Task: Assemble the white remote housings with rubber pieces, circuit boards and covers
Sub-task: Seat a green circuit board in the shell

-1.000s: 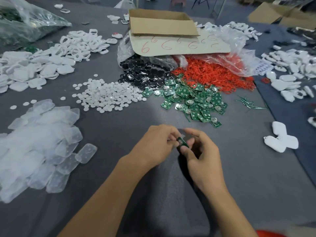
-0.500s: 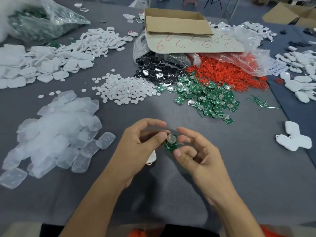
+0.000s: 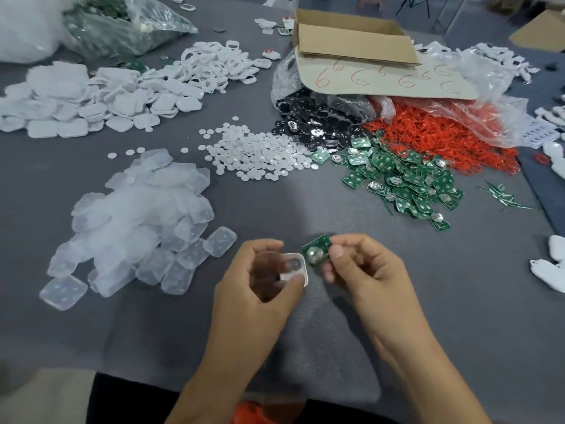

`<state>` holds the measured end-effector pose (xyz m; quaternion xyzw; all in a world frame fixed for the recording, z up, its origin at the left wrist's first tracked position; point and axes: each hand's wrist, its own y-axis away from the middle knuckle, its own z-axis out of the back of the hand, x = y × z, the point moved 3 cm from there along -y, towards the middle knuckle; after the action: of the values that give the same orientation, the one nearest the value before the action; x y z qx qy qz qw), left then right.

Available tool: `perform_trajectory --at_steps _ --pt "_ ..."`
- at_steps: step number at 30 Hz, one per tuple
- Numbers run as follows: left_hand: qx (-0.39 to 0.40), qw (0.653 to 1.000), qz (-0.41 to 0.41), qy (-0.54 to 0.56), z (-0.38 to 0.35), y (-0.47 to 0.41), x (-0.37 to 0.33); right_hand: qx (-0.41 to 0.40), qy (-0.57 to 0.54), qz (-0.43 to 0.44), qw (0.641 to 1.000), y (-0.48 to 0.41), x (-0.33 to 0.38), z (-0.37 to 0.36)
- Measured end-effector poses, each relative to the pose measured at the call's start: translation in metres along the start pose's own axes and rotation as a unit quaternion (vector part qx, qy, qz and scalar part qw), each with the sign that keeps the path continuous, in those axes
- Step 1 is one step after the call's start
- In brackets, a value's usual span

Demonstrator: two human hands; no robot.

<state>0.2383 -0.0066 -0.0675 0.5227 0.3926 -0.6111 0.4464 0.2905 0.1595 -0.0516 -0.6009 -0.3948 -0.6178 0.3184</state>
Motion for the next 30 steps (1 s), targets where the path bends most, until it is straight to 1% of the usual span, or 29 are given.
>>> perform_trajectory --at_steps 1,2,4,5,7,9,11,12,15,22,25,28,30 --pt "-0.01 0.995 -0.023 -0.092 0.003 0.0 0.003 -0.012 0.086 0.026 0.996 -0.006 0.004 0.008" --pt "-0.006 0.985 -0.045 -0.167 0.004 0.0 0.005 -0.019 0.191 0.047 0.98 -0.012 0.007 0.017" --pt "0.037 0.964 -0.069 -0.256 0.001 0.0 0.009 -0.01 0.372 0.065 0.926 -0.021 0.012 0.028" --pt "0.051 0.954 -0.075 -0.287 -0.001 0.0 0.011 -0.005 0.425 0.074 0.902 -0.024 0.013 0.03" --pt "0.054 0.943 -0.077 -0.32 -0.005 -0.002 0.013 0.006 0.47 0.105 0.876 -0.027 0.013 0.032" --pt "0.04 0.944 -0.072 -0.318 -0.007 -0.002 0.015 0.035 0.479 0.13 0.868 -0.025 0.01 0.032" --pt "0.026 0.946 -0.077 -0.313 -0.007 -0.003 0.017 0.076 0.487 0.131 0.86 -0.022 0.004 0.033" --pt "0.022 0.947 -0.078 -0.31 -0.007 -0.003 0.018 0.084 0.492 0.138 0.855 -0.021 0.002 0.034" --pt "0.017 0.952 -0.077 -0.297 -0.005 -0.003 0.02 0.072 0.488 0.178 0.851 -0.018 0.0 0.035" --pt "0.008 0.949 -0.079 -0.305 -0.005 -0.004 0.021 0.042 0.433 0.208 0.876 -0.007 -0.003 0.023" --pt "0.007 0.951 -0.081 -0.298 -0.005 -0.005 0.022 0.076 0.406 0.218 0.884 0.001 0.001 0.006" --pt "0.01 0.951 -0.085 -0.298 -0.005 -0.005 0.023 0.121 0.409 0.203 0.881 0.003 0.002 -0.011" --pt "0.015 0.95 -0.079 -0.301 -0.005 -0.006 0.025 0.128 0.409 0.19 0.883 0.001 0.003 -0.016"
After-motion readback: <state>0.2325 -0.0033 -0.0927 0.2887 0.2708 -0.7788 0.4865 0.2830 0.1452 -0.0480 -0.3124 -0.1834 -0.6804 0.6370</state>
